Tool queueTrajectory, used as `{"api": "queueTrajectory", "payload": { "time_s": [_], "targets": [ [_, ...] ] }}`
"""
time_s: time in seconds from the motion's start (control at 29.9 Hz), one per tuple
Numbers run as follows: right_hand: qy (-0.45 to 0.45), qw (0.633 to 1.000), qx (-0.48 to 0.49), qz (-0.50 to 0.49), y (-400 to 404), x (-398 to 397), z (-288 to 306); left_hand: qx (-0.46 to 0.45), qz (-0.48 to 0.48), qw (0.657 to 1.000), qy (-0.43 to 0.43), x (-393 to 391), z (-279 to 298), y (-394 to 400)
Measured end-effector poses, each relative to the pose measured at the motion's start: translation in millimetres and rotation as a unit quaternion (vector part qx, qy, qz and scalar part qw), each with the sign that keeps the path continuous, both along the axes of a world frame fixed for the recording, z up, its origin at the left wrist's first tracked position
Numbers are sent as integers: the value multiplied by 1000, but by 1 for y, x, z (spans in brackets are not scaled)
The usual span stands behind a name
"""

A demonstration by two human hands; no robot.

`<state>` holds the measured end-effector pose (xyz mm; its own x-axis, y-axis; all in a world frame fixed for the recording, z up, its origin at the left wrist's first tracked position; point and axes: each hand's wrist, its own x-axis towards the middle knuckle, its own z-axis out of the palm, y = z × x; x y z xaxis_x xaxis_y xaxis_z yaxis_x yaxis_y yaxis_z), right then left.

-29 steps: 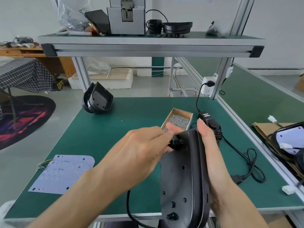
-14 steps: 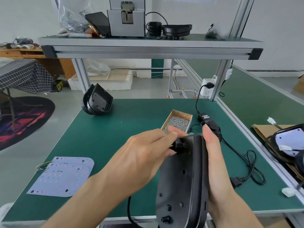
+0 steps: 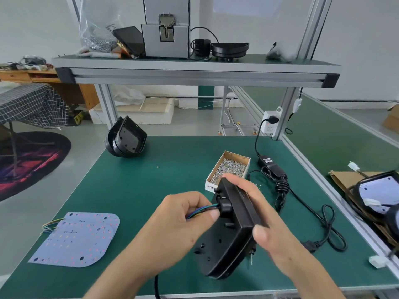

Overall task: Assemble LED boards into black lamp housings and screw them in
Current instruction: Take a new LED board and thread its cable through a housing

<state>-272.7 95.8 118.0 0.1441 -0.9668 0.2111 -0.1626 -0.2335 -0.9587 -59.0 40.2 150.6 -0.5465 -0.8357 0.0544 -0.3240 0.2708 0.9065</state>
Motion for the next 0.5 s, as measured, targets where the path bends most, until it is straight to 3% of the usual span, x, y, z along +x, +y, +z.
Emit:
{"api": "queueTrajectory", "payload": {
  "time_s": [0.13,0.33,0.5],
  "targets": [
    [132,987,-73,-51,10,-11,11,-4,-13,1000,17,0,3,8],
    [232,962,-102,-104,22,-2,32,-73,25,997,0,-9,5,10],
    [415,869,-186,-196,15,11,32,-128,56,985,-96,-23,-4,18]
  ]
}}
